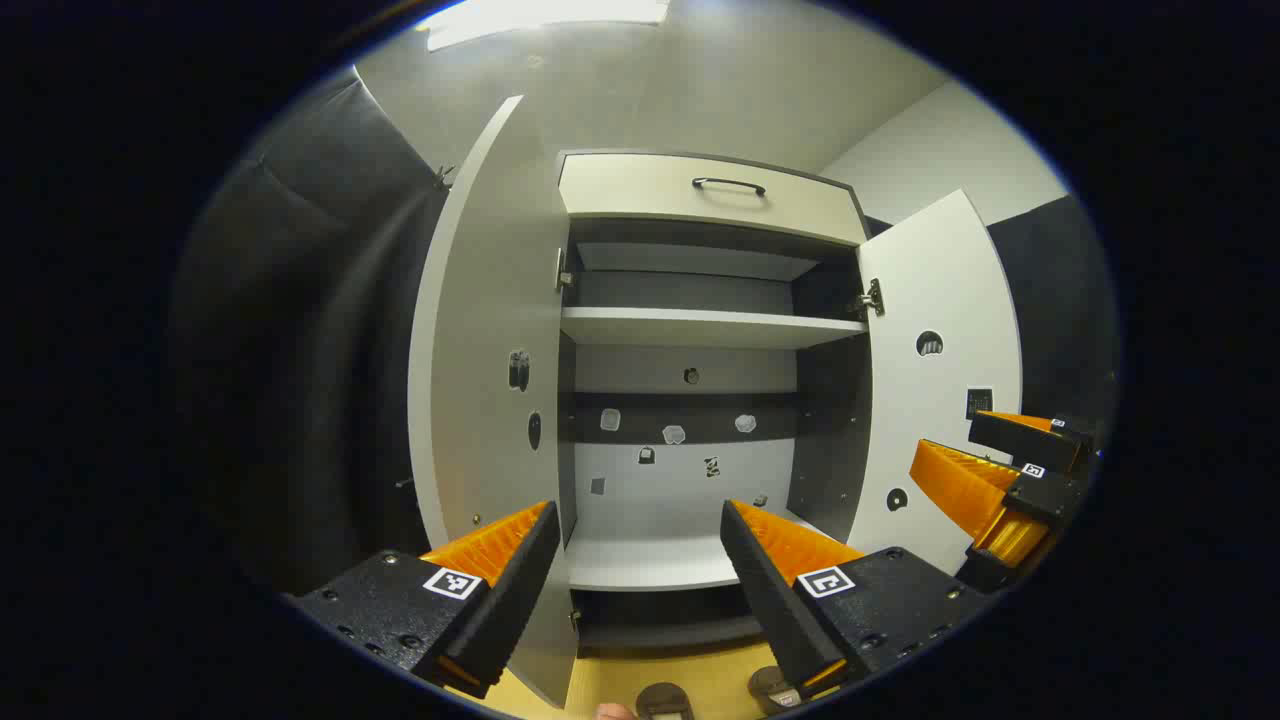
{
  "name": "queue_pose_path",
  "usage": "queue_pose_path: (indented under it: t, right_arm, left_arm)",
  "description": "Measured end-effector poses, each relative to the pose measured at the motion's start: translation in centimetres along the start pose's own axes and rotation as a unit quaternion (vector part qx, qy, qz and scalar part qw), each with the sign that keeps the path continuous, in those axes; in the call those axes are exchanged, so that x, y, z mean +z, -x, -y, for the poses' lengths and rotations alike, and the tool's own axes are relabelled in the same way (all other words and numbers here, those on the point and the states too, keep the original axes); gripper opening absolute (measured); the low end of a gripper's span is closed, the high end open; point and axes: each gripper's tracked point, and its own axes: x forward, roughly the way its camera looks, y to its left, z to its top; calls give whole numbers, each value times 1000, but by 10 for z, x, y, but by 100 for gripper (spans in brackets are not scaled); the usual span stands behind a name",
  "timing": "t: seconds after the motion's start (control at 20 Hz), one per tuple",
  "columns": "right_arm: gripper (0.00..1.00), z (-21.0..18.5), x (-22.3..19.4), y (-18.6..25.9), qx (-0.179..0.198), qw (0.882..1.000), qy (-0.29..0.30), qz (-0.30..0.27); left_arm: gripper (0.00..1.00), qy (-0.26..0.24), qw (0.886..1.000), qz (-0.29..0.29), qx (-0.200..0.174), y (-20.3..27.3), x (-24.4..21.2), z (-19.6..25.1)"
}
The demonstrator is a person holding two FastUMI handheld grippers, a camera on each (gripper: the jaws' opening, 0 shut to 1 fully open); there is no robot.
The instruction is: Grab one shoe with the right hand and put it into the shoe cabinet, grab the other shoe with the left hand and put it into the shoe cabinet; then close the right door with the right hand and the left door with the left hand.
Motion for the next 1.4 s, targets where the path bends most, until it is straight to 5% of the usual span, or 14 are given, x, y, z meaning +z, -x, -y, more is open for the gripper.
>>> queue_pose_path:
  t: [0.9,1.1,1.4]
  right_arm:
    - [99,-11,-11,14,16,1000,-11,-12]
    - [99,-15,-63,21,22,998,-9,-53]
    - [98,-32,-195,58,53,985,-5,-164]
  left_arm:
    - [99,-2,1000,11,15,17,11,-8]
    - [99,-6,1000,12,25,19,13,-14]
    - [99,-17,999,18,43,20,20,-28]
